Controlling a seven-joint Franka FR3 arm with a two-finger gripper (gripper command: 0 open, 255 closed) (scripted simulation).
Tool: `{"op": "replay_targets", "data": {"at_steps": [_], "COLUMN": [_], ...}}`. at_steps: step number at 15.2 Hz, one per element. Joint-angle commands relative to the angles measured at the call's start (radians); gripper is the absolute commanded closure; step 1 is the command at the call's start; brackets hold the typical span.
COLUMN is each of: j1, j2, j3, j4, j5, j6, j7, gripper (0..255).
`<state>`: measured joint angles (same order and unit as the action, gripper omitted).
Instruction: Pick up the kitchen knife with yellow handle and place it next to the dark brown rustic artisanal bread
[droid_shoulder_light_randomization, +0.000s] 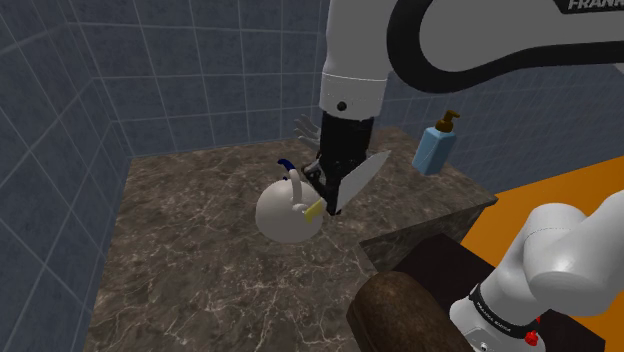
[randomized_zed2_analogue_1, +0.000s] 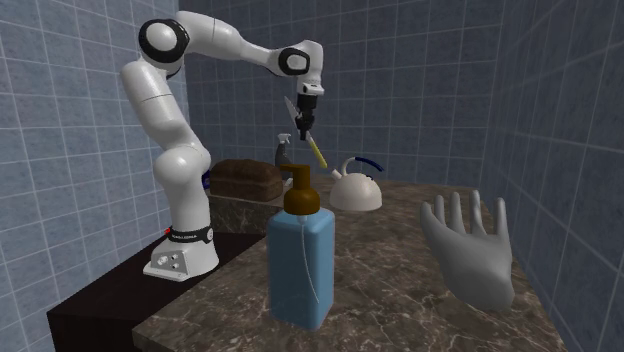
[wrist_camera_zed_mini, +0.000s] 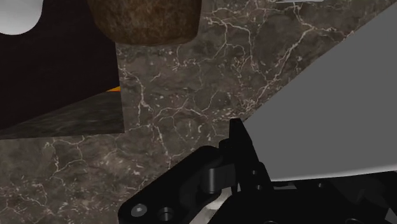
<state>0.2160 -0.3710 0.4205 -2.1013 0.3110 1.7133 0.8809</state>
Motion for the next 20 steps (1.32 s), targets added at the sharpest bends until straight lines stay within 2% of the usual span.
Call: {"op": "replay_targets", "data": {"at_steps": [1, 20], "j1": [0.010, 0.019], "j2": [0.010, 0.055], "j3": [0.024, 0.064], "j4": [-0.002, -0.218], "j5": [0.007, 0.027], "j6": [0.019, 0.277], "j7": [0.029, -0.004], "gripper": [255, 255]}}
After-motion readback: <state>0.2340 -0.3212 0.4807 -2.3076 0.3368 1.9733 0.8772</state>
